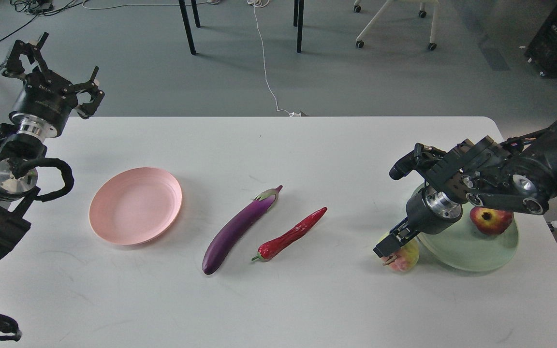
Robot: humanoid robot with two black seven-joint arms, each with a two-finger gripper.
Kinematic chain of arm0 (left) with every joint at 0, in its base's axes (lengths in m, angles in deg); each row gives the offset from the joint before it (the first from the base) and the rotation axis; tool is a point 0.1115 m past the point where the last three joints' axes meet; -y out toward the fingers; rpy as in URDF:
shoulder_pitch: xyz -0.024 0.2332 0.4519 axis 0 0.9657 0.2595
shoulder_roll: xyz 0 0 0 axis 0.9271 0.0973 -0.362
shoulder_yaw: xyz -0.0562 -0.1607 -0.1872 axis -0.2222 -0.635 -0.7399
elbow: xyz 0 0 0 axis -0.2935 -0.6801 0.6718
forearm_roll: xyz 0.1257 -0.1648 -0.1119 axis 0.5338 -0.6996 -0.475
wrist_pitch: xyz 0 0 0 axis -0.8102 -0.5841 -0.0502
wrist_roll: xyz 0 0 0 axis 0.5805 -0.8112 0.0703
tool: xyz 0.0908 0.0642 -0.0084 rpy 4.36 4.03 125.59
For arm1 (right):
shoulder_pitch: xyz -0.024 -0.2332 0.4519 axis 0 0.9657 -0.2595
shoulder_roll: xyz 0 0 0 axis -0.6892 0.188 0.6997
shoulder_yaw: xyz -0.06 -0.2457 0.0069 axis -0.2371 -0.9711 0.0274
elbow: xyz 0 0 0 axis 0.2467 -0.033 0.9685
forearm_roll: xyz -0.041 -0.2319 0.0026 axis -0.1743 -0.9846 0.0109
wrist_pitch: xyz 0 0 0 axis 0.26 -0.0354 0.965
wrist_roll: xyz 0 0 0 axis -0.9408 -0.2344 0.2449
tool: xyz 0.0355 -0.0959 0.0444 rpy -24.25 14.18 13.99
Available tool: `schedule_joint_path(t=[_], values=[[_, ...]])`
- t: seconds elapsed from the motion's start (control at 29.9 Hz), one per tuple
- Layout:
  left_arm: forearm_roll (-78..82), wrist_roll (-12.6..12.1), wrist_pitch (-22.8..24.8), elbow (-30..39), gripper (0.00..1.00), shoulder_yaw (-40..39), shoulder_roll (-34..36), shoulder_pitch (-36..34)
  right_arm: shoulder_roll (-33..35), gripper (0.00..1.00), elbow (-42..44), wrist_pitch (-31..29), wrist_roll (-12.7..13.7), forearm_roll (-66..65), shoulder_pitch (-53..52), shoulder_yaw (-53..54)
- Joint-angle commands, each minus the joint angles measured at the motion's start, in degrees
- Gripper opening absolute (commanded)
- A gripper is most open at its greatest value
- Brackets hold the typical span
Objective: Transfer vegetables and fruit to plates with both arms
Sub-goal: 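Lower the right gripper onto the peach and grasp it, then lift the peach onto the green plate and release it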
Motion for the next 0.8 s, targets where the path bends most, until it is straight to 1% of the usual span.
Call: schedule_joint_path(t=[0.0,0.03,0.07,0.2,0.3,0.44,0.54,0.64,0.67,0.7,0.77], values=[[0.0,0.0,0.0,0.0,0.98,0.0,0.18,0.01,-0.14,0.49,0.16,-0.08,-0.18,-0.07,0.07,-0.17],[0.0,-0.09,0.0,0.0,0.98,0.0,0.44,0.01,-0.05,0.43,0.16,-0.08,-0.44,-0.07,-0.45,-0.17],[0.0,-0.01,0.0,0.0,0.98,0.0,0.71,0.01,0.04,0.42,0.16,-0.08,-0.7,-0.07,-1.07,0.0],[-0.09,0.0,0.0,0.0,0.98,0.0,0.8,0.01,0.74,0.42,0.43,-0.08,-0.8,-0.07,-4.75,0.62],[0.0,0.0,0.0,0.0,0.98,0.0,0.8,0.01,2.67,0.42,0.6,-0.17,-0.71,-1.29,-6.78,0.27],[-0.09,0.0,0.0,0.0,0.98,0.0,0.88,0.1,6.36,0.43,1.57,-0.08,-0.62,-8.66,-6.96,0.18],[-0.09,0.0,0.0,0.0,0.98,0.0,0.8,0.1,8.56,0.44,3.85,-0.08,-0.62,-11.14,-5.47,0.09],[-0.09,0.0,0.0,0.0,0.98,0.0,0.8,0.19,9.53,0.48,5.61,0.8,-0.62,-11.23,-3.01,0.44],[-0.09,0.0,0.0,0.0,0.98,0.0,0.71,0.19,9.79,0.53,5.96,1.5,-0.62,-11.14,-2.22,0.61],[0.0,0.0,0.0,0.0,0.98,0.0,0.71,0.19,10.14,0.63,5.96,2.37,-0.62,-11.06,-1.78,0.88],[0.0,0.0,0.0,0.0,0.98,0.0,0.71,0.1,10.67,0.78,5.96,3.7,-0.53,-10.97,-1.25,0.97]])
